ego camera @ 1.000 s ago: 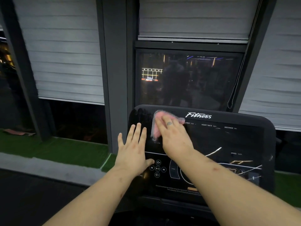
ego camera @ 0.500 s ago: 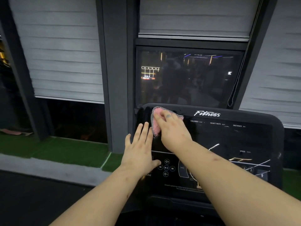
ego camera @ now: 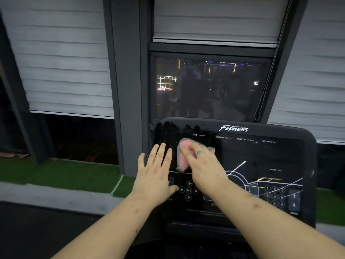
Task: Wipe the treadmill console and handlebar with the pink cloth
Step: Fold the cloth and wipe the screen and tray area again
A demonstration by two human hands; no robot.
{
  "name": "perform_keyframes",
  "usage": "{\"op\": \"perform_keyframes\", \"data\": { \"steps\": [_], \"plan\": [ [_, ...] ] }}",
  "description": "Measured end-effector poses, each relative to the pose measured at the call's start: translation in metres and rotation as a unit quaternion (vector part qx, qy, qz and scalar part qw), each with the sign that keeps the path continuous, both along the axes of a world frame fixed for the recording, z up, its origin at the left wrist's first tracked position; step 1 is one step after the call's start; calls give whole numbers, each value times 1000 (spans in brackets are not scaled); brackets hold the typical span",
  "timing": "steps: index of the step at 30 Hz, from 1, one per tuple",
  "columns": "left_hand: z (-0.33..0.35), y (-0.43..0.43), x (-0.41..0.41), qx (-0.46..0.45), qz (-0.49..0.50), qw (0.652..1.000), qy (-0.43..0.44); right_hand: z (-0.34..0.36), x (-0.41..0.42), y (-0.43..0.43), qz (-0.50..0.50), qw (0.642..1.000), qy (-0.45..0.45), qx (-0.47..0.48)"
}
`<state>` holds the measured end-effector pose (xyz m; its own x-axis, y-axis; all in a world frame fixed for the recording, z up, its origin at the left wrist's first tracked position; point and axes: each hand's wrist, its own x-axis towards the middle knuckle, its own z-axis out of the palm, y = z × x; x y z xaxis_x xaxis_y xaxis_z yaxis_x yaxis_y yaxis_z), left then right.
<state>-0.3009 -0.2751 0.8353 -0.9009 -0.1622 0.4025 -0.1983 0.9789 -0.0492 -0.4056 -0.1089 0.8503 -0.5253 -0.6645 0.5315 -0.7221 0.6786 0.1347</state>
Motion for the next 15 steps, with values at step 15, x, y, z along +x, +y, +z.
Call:
{"op": "perform_keyframes", "data": {
  "steps": [15],
  "plan": [
    [-3, 12, -1, 4, 37, 999, -25, -55, -6, 101, -110, 989, -70, -65]
  ]
}}
